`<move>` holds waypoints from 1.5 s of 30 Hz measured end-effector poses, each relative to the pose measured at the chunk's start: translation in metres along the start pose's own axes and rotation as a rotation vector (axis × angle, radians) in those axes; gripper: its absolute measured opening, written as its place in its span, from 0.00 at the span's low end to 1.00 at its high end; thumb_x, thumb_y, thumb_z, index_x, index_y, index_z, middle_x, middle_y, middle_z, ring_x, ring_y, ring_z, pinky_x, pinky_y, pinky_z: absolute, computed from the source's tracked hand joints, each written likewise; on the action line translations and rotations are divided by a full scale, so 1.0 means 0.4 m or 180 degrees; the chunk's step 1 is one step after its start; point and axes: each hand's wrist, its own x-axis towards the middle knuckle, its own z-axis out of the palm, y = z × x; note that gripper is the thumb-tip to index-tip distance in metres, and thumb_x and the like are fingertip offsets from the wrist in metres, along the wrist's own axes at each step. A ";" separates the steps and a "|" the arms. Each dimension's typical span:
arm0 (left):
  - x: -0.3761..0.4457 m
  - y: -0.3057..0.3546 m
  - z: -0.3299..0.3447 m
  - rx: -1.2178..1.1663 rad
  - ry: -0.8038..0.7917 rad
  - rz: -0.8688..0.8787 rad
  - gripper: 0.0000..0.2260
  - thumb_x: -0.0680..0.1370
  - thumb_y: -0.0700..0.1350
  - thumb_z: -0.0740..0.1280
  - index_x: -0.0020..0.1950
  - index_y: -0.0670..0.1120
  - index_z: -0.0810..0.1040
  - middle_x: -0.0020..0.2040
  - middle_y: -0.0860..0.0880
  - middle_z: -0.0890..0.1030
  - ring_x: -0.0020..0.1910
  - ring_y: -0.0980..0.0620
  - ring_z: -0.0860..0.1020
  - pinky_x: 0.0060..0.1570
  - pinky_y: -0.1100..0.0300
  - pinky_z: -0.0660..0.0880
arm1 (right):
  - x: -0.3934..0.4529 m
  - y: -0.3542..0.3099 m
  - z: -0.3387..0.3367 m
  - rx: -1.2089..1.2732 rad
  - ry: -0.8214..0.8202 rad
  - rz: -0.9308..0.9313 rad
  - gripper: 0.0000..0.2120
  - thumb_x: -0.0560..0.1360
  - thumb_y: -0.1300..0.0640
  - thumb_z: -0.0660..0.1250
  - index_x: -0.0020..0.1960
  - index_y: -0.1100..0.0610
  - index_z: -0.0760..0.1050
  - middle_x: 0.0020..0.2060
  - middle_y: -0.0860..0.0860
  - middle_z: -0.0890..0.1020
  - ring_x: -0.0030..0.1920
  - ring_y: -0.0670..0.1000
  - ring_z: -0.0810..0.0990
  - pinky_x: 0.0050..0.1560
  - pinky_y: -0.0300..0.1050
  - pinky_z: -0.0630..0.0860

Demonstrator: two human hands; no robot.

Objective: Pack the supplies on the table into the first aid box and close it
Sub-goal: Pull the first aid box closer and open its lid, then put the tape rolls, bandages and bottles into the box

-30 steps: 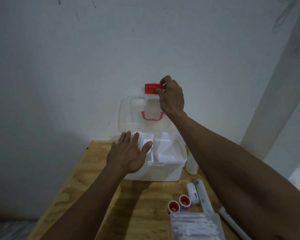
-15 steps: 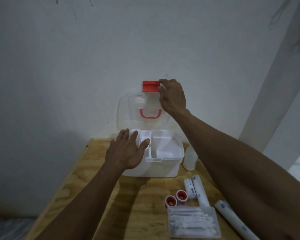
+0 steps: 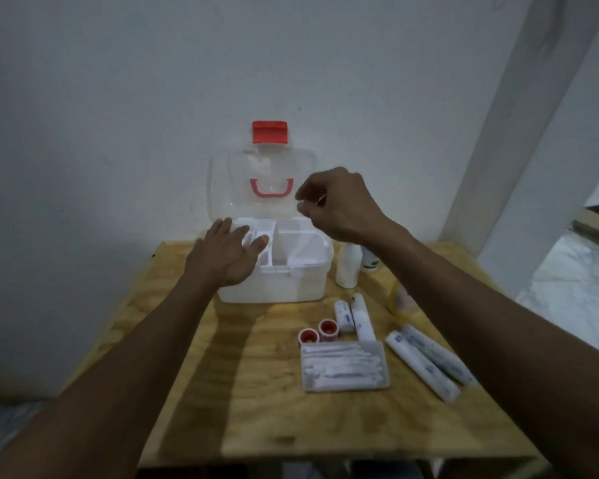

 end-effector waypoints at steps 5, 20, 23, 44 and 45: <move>0.002 0.002 -0.002 0.0027 -0.0013 -0.0038 0.34 0.78 0.68 0.46 0.77 0.51 0.61 0.80 0.45 0.54 0.79 0.45 0.50 0.74 0.38 0.52 | -0.182 0.010 -0.009 -0.0348 -0.1850 -0.0075 0.16 0.68 0.48 0.77 0.53 0.51 0.82 0.47 0.46 0.84 0.44 0.42 0.81 0.44 0.36 0.78; 0.006 -0.004 -0.001 0.0097 -0.0042 -0.0015 0.34 0.77 0.69 0.45 0.76 0.50 0.62 0.80 0.45 0.54 0.79 0.44 0.51 0.74 0.37 0.52 | -0.347 0.043 0.048 -0.1099 -0.2254 -0.0422 0.33 0.64 0.54 0.79 0.62 0.46 0.65 0.62 0.47 0.73 0.57 0.51 0.72 0.43 0.45 0.69; 0.004 -0.003 -0.005 0.0085 -0.0046 0.0000 0.34 0.77 0.69 0.45 0.76 0.50 0.62 0.80 0.45 0.54 0.79 0.44 0.51 0.74 0.37 0.52 | -0.342 0.041 0.045 -0.1074 -0.2287 -0.0422 0.33 0.65 0.53 0.79 0.62 0.47 0.65 0.63 0.48 0.74 0.57 0.51 0.73 0.45 0.46 0.72; -0.003 -0.004 0.004 -0.0054 0.0090 0.0043 0.29 0.80 0.63 0.46 0.76 0.50 0.62 0.80 0.45 0.53 0.79 0.46 0.49 0.74 0.37 0.52 | 0.076 0.019 0.132 -0.0478 -0.0553 0.1101 0.28 0.68 0.49 0.76 0.61 0.58 0.69 0.54 0.55 0.77 0.45 0.51 0.74 0.40 0.42 0.70; -0.003 -0.004 0.005 -0.0027 0.0099 0.0060 0.29 0.80 0.63 0.46 0.76 0.50 0.62 0.80 0.45 0.53 0.79 0.46 0.49 0.74 0.37 0.52 | 0.075 0.021 0.142 -0.0555 -0.0663 0.1141 0.28 0.68 0.50 0.77 0.61 0.59 0.69 0.52 0.55 0.76 0.44 0.52 0.74 0.39 0.42 0.70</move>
